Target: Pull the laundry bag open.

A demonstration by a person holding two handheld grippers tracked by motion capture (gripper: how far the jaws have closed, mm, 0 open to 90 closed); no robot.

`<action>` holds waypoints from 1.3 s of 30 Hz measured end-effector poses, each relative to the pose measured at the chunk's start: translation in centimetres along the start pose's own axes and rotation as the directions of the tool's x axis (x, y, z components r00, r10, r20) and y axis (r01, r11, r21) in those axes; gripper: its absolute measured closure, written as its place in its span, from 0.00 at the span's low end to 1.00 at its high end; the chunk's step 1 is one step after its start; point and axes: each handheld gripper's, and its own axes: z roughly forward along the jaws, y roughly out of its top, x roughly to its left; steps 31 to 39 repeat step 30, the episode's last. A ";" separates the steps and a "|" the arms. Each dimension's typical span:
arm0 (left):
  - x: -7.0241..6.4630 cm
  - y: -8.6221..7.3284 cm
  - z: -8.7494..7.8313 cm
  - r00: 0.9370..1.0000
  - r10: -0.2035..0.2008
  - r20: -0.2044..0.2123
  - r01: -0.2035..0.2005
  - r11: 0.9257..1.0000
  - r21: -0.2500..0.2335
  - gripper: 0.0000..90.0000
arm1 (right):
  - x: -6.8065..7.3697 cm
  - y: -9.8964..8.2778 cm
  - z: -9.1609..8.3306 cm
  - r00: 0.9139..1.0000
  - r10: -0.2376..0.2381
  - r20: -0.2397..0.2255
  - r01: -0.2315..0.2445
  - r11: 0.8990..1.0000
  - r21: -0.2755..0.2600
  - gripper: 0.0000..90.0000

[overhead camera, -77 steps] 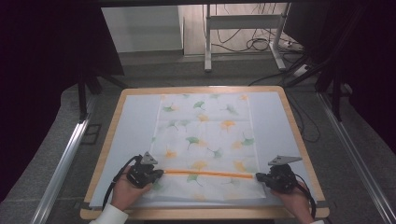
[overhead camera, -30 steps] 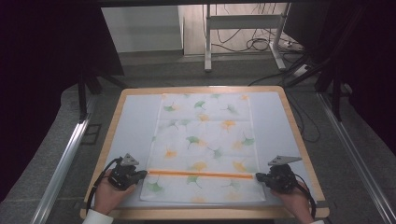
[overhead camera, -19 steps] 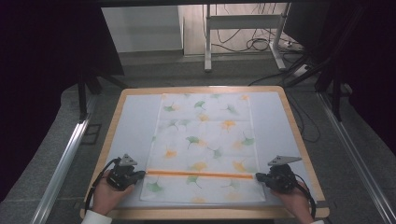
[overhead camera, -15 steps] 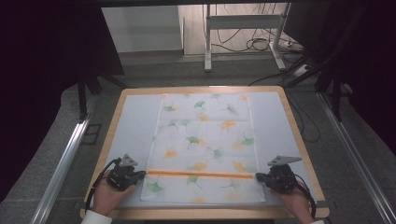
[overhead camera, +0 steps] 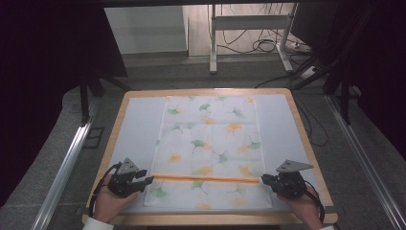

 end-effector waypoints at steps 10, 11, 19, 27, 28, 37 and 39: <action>2.4 0.1 0.2 0.993 -0.074 -0.093 0.070 0.997 -0.040 0.39 | -2.6 -0.5 -0.9 0.994 0.075 0.076 -0.070 0.995 -0.066 0.59; 2.8 0.3 0.6 0.990 -0.079 -0.113 0.074 0.996 -0.047 0.39 | -3.3 -0.7 -1.0 0.991 0.097 0.097 -0.089 0.993 -0.077 0.57; 2.8 0.6 1.2 0.990 -0.058 -0.131 0.052 0.998 -0.045 0.39 | -4.2 -1.2 -1.3 0.984 0.131 0.122 -0.120 0.988 -0.095 0.54; 2.8 0.0 1.1 0.991 -0.050 -0.122 0.046 0.998 -0.038 0.38 | -4.0 -1.3 -1.2 0.983 0.118 0.140 -0.107 0.991 -0.086 0.46; 2.8 0.0 1.1 0.991 -0.050 -0.122 0.046 0.998 -0.038 0.37 | -4.0 -1.3 -1.2 0.983 0.118 0.140 -0.107 0.991 -0.086 0.46; 2.9 0.0 1.2 0.991 -0.049 -0.123 0.046 0.998 -0.030 0.37 | -4.1 -1.4 -1.2 0.981 0.127 0.148 -0.115 0.989 -0.088 0.44; 2.9 0.0 1.2 0.991 -0.049 -0.123 0.046 0.998 -0.030 0.37 | -4.1 -1.4 -1.2 0.981 0.127 0.148 -0.115 0.989 -0.088 0.44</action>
